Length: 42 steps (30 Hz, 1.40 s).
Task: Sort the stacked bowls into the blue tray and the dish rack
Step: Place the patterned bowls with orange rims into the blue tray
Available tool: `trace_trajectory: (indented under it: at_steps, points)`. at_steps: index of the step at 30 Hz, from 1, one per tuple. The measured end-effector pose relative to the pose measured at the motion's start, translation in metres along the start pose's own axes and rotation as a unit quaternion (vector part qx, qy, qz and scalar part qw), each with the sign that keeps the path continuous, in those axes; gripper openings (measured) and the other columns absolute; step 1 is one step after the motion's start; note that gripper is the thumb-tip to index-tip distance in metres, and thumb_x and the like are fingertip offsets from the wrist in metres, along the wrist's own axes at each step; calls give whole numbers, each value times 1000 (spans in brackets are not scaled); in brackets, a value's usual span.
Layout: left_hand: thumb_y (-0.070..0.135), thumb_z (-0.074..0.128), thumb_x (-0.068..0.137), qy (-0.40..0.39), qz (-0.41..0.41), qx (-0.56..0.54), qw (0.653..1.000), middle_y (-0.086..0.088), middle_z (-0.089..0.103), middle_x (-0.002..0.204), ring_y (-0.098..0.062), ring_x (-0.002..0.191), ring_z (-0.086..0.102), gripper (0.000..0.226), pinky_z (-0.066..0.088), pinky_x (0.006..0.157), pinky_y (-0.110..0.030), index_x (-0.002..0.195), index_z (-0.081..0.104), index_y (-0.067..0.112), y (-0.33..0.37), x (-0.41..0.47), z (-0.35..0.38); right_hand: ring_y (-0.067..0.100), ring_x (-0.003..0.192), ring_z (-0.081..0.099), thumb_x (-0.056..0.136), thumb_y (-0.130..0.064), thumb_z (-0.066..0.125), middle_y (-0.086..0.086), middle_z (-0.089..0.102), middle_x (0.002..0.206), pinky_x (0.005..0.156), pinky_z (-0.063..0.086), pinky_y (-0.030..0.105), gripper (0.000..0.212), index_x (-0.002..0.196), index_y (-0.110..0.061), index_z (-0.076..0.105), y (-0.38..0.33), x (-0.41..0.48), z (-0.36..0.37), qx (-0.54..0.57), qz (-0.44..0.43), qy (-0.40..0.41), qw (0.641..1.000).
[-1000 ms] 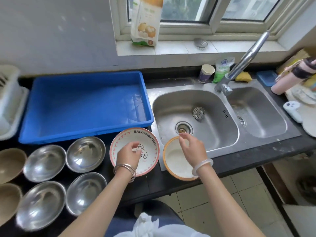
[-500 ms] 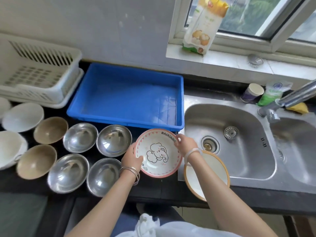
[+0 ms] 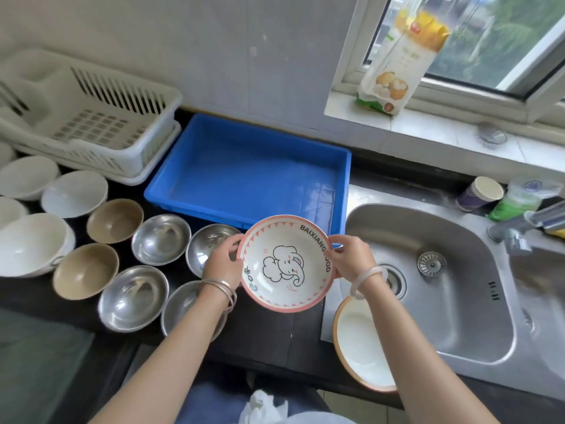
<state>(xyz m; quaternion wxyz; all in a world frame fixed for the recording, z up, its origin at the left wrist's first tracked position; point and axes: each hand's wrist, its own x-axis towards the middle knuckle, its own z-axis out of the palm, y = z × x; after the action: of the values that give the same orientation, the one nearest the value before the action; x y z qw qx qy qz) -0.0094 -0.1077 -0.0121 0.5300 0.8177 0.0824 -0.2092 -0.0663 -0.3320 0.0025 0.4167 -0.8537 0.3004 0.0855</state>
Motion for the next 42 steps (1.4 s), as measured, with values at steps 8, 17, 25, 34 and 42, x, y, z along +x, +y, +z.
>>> trace_trajectory:
  at_steps: [8,17,25,34,42]
  points:
    - [5,59,83,26,12,-61,998,-4,66,103,-25,96,64,18,55,83,-47,94,60,19,48,64,-42,12,49,68,85,-4,59,-6,68,59,48,58,28,21,94,-23,63,-64,44,-1,108,6,11,994]
    - [3,61,77,25,-37,-140,989,-9,69,86,-26,76,62,23,54,78,-38,99,68,6,67,177,-78,14,48,68,84,-1,56,5,68,66,46,57,26,27,107,-12,65,-125,135,48,202,56,32,977]
    - [-6,51,81,8,-63,-157,986,-5,69,93,-27,83,65,32,57,77,-50,100,63,16,45,247,-90,31,65,69,86,-1,55,15,69,77,62,60,40,31,115,-11,61,-143,194,108,239,112,18,964]
    - [-3,45,85,13,-42,-139,989,-8,69,90,-29,87,63,37,54,80,-46,76,65,27,38,271,-93,20,64,69,87,-6,59,5,68,71,50,58,26,29,116,-12,60,-148,209,129,278,142,30,950]
    - [7,44,94,-31,-194,-278,940,-12,58,109,-31,99,57,23,53,69,-42,113,55,14,19,260,-88,21,68,70,92,-10,54,10,69,97,58,58,23,24,116,-9,58,-133,181,137,468,173,-78,863]
